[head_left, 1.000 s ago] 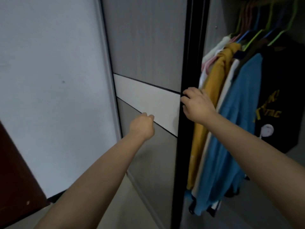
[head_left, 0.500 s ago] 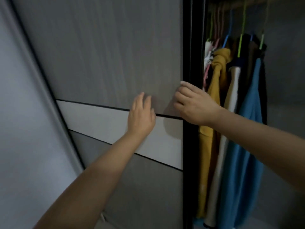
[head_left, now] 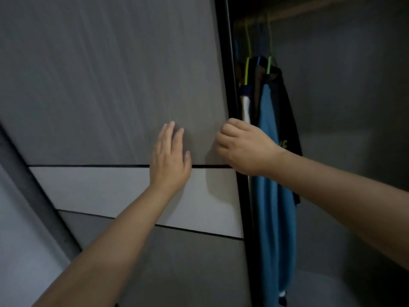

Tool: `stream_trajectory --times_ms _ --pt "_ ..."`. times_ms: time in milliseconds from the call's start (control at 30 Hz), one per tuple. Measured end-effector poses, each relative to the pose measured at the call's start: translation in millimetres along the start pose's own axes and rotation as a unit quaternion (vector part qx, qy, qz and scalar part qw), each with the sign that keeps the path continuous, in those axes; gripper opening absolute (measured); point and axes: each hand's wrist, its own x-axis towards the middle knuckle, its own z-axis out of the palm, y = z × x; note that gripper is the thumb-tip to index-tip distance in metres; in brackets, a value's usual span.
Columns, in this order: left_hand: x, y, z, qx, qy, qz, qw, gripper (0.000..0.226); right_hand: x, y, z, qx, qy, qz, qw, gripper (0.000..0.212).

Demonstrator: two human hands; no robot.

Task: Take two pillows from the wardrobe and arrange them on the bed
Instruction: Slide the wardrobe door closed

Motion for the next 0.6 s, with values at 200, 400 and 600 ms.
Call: stream_trajectory --times_ms 200,400,600 --pt "8.3 83.0 -3.5 -0.056 0.004 0.005 0.998 0.054 -76.6 28.1 -39.8 -0.004 -0.038 0.049 0.998 0.012" --pt "-6.7 143.1 4.6 -0.090 -0.011 -0.016 0.996 0.056 -162.2 53.3 -77.6 -0.085 -0.103 0.119 0.984 0.011" --pt "-27.0 188.6 20.0 -0.115 -0.061 -0.040 0.991 0.063 -227.6 52.2 -101.3 -0.073 -0.135 0.291 0.944 0.037"
